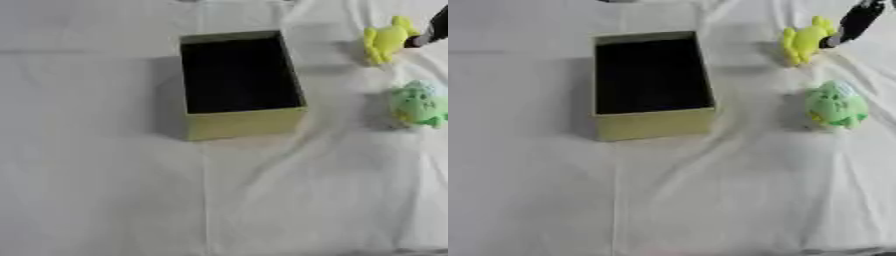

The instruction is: Pick up objects on the table and place them in the box.

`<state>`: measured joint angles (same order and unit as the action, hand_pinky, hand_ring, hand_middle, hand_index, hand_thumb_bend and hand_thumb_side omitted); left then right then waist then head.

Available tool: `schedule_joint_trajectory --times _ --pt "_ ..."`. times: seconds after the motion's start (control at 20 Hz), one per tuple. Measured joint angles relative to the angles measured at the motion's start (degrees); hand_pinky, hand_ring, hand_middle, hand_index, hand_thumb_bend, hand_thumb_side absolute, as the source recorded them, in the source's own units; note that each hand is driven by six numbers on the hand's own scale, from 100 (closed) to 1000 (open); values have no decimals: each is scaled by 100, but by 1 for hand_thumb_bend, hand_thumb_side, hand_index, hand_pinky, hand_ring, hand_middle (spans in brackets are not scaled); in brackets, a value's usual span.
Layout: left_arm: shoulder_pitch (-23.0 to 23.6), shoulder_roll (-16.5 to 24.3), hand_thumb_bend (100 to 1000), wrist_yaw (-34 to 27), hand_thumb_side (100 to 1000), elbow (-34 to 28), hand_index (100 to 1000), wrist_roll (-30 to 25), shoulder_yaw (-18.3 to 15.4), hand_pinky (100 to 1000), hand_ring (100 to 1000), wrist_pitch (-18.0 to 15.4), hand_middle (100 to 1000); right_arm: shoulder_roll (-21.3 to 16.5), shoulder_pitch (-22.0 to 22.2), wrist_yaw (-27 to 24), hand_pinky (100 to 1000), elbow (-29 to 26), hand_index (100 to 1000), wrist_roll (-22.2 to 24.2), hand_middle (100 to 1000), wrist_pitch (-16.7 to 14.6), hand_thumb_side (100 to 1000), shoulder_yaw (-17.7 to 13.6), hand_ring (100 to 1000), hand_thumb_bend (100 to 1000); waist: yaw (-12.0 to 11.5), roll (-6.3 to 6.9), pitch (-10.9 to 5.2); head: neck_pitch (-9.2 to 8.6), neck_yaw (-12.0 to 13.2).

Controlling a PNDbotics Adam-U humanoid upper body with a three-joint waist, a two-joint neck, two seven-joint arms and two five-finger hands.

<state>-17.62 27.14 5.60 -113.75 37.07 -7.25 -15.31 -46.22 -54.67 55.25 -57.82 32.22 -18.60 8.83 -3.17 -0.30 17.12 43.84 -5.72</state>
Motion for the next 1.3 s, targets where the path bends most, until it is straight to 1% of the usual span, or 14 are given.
schedule_joint_trajectory --times 0.55,0.9,1.1,1.2,1.3 --pt "-5 -45 163 -8 754 0 743 -13 1 548 540 10 637 201 -194 243 916 635 961 -151 895 -46 175 -42 902 528 -38 26 63 -15 -44" --pt "-5 -46 162 -10 755 0 743 -14 1 548 538 11 637 264 -257 398 915 936 956 -220 895 14 166 -144 902 514 -48 46 93 -79 -46" --pt "-5 -46 161 -12 755 0 742 -16 1 548 535 13 636 278 -296 463 913 1061 946 -263 903 53 101 -204 903 451 -48 50 100 -113 -46" --pt "-5 -47 161 -16 755 0 742 -23 1 547 533 18 635 299 -329 468 912 1098 943 -264 907 61 100 -215 902 418 -45 51 109 -115 -46" --pt "-5 -50 161 -23 755 0 742 -26 1 548 532 20 634 314 -337 477 910 1124 940 -255 907 69 100 -216 902 409 -45 50 114 -117 -47"
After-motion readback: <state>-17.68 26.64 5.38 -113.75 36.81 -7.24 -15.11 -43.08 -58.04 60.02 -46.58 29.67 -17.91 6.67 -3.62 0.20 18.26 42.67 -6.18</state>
